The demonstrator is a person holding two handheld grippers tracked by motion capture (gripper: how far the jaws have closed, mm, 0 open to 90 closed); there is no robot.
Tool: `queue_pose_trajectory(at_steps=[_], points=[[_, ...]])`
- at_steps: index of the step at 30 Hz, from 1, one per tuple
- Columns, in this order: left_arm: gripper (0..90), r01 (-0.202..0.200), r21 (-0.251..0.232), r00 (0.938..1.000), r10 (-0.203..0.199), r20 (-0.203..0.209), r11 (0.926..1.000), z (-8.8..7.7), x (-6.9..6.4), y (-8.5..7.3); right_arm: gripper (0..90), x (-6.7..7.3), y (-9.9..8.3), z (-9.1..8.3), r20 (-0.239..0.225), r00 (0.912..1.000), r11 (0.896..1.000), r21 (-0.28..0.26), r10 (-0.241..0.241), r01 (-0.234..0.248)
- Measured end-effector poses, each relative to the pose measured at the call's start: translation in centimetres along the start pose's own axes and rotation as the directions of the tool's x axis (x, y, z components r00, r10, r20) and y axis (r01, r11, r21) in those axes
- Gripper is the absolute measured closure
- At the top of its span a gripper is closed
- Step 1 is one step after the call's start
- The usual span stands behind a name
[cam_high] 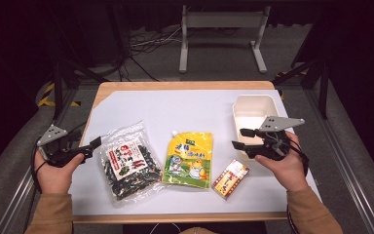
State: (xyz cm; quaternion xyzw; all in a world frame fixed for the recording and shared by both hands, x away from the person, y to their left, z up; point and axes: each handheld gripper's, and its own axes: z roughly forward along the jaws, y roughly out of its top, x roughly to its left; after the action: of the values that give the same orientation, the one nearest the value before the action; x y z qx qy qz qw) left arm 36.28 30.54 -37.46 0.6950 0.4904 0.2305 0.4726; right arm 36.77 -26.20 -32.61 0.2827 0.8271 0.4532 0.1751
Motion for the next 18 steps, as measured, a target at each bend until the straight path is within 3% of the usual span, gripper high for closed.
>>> queue_pose_trajectory(at_steps=[12,18], points=[[21.8,0.011,0.027,0.9995,-0.01,-0.031,0.9996,2.3,2.7,-2.1,44.9,0.1,-0.4,0.5,-0.002,1.0,1.0,0.017,0.004,-0.004],[25.8,0.01,0.011,0.9999,-0.01,0.005,0.9999,3.7,3.9,-2.6,44.6,0.3,-1.0,0.5,0.01,0.9999,0.999,0.032,-0.006,0.006]])
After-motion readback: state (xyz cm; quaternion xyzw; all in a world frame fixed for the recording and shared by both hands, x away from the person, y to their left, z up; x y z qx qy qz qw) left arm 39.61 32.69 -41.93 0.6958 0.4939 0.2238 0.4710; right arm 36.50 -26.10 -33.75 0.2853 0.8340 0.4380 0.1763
